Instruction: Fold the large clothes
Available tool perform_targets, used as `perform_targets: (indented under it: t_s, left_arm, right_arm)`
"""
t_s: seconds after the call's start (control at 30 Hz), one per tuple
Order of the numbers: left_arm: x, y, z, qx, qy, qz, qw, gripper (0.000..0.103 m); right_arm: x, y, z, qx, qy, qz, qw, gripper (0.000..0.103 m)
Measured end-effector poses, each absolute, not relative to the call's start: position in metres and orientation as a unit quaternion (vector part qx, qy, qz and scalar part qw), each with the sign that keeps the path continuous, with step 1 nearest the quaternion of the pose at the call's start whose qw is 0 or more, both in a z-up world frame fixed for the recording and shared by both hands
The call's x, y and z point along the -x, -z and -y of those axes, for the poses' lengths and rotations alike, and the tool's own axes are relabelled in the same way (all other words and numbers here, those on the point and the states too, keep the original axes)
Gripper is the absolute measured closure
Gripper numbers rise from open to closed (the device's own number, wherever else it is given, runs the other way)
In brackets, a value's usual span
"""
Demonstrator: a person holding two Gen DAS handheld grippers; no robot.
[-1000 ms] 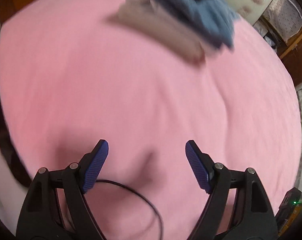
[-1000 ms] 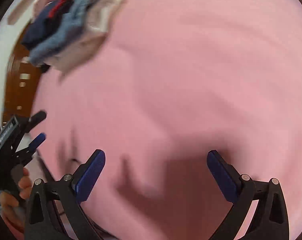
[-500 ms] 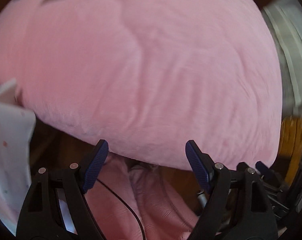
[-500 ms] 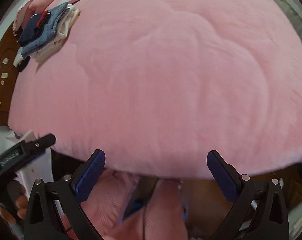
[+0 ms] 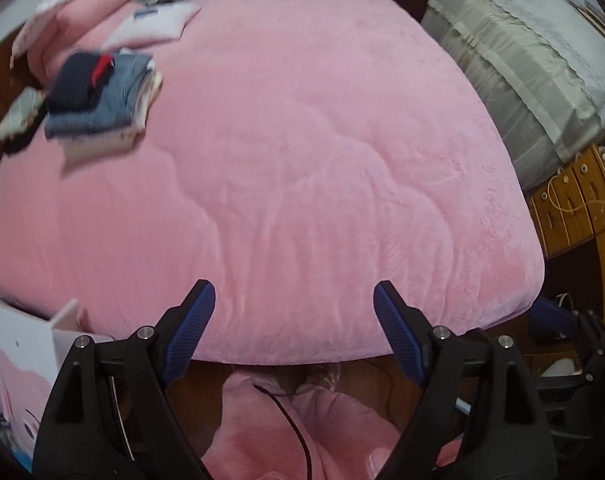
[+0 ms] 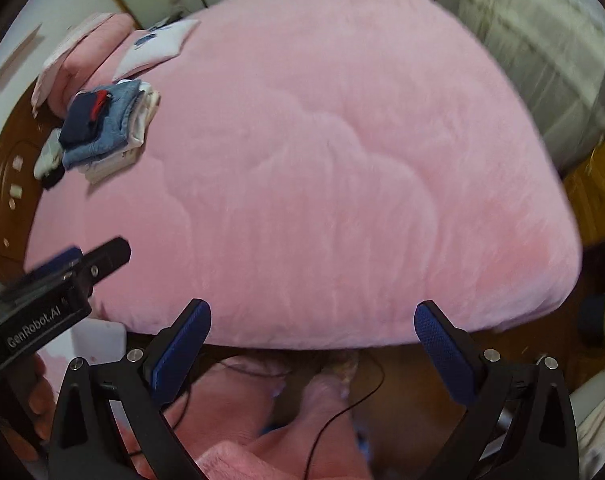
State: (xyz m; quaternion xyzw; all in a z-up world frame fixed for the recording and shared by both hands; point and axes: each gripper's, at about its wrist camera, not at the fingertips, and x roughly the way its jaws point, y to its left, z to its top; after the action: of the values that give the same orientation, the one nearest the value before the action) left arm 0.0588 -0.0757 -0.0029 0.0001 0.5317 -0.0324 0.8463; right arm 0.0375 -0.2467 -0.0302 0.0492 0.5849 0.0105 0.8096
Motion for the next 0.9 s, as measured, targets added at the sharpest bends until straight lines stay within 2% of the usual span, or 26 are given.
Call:
perform_targets:
  t_s: [0.13,0.47,0.7,0.77,0.9]
  left_arm:
    - [-0.025,-0.011,0.076,-0.003,-0.006,-0.499,0.867,0.023]
    - [0.01,-0.016,0.055,0.003,-0.032,-0.482,0.876,0.022]
    - [0.017,-0.003,0.046,0.01,-0.033,-0.499,0.866,0.014]
    - [0.018,-0.002,0.044,0.012,-0.034,-0.501,0.864,0.001]
    - [0.02,-0.002,0.044,0.013,-0.028,-0.501,0.865,0.001]
  right_arm:
    - [-0.013,0.002,0.24,-0.032,-0.017,-0.568,0.823,0.0]
    - [0.021,-0.026,0.225,-0.009,-0.017,-0.548,0.837,0.0]
    - [0.029,-0.03,0.232,-0.012,-0.005,-0.54,0.841,0.0]
    - [0.03,-0.031,0.234,-0.016,0.002,-0.54,0.841,0.0]
    - [0.034,-0.031,0.237,-0.021,0.011,-0.546,0.838,0.0]
